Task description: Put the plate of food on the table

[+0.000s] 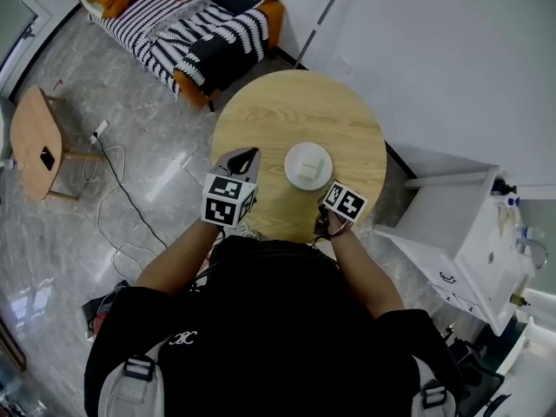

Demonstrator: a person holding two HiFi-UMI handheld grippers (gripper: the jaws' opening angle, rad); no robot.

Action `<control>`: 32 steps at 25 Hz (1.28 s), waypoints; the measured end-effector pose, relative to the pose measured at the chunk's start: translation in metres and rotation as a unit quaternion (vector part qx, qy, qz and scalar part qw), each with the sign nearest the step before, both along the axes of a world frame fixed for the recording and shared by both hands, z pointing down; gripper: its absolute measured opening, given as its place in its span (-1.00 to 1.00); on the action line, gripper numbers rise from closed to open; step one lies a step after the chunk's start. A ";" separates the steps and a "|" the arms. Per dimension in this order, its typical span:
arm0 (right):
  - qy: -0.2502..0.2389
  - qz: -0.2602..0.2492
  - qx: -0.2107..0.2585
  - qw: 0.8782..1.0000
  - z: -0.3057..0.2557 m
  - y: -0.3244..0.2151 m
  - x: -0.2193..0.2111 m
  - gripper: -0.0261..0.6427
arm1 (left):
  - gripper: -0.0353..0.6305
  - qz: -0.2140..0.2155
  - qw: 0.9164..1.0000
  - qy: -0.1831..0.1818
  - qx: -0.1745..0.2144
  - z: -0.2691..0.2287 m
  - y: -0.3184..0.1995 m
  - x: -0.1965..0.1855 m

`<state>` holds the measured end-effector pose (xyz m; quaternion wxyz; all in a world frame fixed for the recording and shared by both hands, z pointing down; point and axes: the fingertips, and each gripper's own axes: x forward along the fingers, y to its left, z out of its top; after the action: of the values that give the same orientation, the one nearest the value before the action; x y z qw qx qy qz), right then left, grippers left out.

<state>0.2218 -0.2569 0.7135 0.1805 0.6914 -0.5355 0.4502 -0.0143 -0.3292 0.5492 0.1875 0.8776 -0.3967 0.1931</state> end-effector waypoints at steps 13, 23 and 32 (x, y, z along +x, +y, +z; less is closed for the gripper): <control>0.017 -0.081 0.181 0.980 -0.112 -0.013 -0.008 -0.90 | -0.87 0.070 0.997 0.007 0.018 -0.010 -0.006 0.052; 0.145 -0.123 0.274 0.943 -0.190 -0.011 0.009 -0.90 | -0.87 0.106 0.994 0.007 0.027 -0.017 -0.003 0.077; 0.177 -0.126 0.297 0.930 -0.204 -0.002 0.014 -0.90 | -0.87 0.120 0.992 0.000 0.030 -0.017 0.001 0.084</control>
<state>0.2356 -0.2589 0.5092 0.1138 0.7090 -0.6866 0.1140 0.0700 -0.3281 0.5327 0.1369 0.9241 -0.2940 0.2022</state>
